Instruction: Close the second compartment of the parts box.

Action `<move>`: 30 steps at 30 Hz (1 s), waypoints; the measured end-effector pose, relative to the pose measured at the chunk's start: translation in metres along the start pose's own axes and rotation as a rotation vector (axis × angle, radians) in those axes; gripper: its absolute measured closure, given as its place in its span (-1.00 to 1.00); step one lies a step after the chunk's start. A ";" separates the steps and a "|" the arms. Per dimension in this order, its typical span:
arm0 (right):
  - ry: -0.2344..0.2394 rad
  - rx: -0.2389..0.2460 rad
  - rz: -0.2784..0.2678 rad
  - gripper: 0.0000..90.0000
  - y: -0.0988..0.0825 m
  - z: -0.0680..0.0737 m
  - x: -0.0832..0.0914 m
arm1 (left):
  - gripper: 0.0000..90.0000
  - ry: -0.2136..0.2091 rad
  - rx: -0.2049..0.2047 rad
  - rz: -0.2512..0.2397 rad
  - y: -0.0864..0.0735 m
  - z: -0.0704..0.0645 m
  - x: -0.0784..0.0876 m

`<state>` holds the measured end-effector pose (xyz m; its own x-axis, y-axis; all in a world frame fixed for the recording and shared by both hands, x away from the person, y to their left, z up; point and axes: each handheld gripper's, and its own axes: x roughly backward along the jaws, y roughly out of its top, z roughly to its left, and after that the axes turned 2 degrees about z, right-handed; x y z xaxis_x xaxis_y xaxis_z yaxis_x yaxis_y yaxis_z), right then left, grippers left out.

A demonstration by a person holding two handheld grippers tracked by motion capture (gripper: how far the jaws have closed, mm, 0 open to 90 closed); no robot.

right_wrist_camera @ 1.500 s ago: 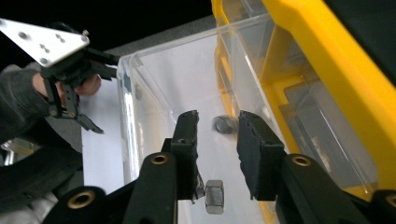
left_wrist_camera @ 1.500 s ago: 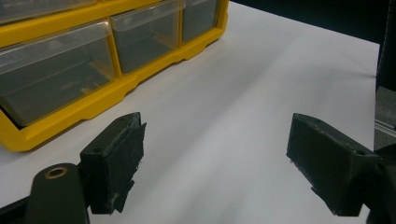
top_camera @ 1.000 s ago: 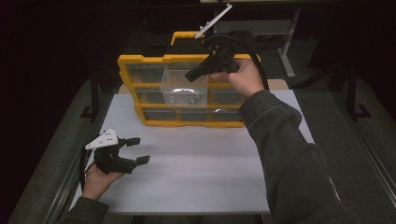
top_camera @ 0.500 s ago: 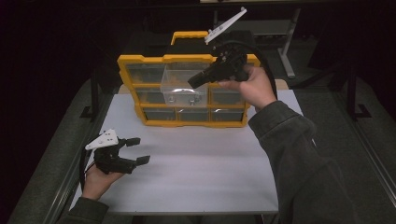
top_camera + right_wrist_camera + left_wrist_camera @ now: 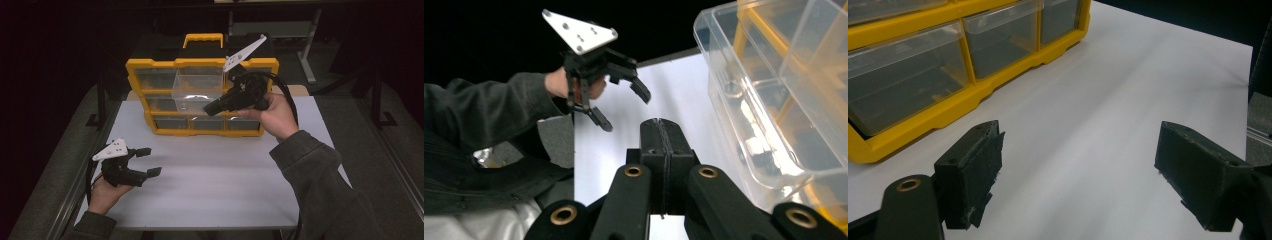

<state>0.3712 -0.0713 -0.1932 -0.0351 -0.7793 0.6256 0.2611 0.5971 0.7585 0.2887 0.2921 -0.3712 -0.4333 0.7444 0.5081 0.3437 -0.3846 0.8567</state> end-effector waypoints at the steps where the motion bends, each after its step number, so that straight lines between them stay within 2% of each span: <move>1: -0.005 0.003 0.003 0.97 -0.001 0.000 -0.002 | -0.59 0.000 0.001 0.000 0.000 0.000 0.000; 5: -0.017 -0.010 0.013 0.97 -0.004 -0.002 -0.008 | -0.58 0.002 0.003 -0.008 0.000 0.000 0.001; 9: -0.048 0.000 0.045 0.97 -0.004 -0.005 -0.016 | -0.59 0.004 0.005 -0.001 0.000 0.001 0.001; 16: -0.081 0.005 0.065 0.97 -0.001 -0.010 -0.025 | -0.59 0.004 0.008 -0.002 0.000 0.000 -0.001; 23: -0.118 0.019 0.070 0.97 0.005 -0.011 -0.026 | -0.59 0.002 0.006 0.006 0.000 0.000 -0.002; 30: -0.135 0.027 0.075 0.97 0.009 -0.011 -0.025 | -0.59 0.003 0.006 0.007 0.000 0.000 -0.003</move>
<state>0.3848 -0.0487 -0.2035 -0.1464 -0.7005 0.6985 0.2415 0.6594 0.7119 0.2895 0.2901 -0.3726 -0.4332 0.7403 0.5141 0.3519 -0.3863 0.8526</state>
